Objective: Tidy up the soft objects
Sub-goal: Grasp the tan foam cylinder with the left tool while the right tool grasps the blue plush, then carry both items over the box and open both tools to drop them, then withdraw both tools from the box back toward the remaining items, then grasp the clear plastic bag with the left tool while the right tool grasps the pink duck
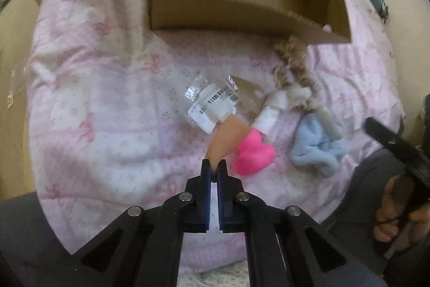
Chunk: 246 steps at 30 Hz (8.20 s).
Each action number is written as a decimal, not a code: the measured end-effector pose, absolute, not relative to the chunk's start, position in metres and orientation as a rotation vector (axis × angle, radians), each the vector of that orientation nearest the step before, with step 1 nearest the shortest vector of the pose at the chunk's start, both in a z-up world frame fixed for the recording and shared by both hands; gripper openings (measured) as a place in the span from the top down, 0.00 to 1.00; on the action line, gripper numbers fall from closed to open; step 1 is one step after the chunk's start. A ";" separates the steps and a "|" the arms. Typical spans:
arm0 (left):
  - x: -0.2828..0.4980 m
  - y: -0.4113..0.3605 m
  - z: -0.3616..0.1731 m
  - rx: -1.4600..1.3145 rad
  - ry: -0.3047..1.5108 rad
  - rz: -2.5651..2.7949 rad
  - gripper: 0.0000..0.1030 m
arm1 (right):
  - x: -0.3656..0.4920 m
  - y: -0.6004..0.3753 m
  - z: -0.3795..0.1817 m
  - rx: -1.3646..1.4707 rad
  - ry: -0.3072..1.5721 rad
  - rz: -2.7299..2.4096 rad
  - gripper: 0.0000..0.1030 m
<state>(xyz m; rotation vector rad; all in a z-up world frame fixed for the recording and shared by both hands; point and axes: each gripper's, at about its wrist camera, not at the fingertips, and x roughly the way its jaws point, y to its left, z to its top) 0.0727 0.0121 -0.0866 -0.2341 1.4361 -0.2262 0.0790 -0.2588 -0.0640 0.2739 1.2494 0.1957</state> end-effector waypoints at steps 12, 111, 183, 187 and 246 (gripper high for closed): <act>0.068 0.045 -0.071 -0.313 1.337 -0.133 0.96 | 0.076 -0.215 -0.119 0.125 1.480 0.228 0.00; 0.157 0.009 0.033 -0.141 0.918 -0.053 0.35 | 0.145 -0.229 0.018 0.264 0.947 0.369 0.23; 0.110 0.011 -0.011 -0.224 1.059 -0.071 0.34 | 0.110 -0.248 -0.044 0.393 1.092 0.246 0.23; 0.114 -0.006 -0.012 -0.178 1.137 -0.097 0.34 | 0.105 -0.246 -0.038 0.373 1.073 0.258 0.23; 0.118 0.061 -0.092 -0.419 1.328 0.000 0.88 | 0.096 -0.141 -0.157 0.622 1.537 0.379 0.48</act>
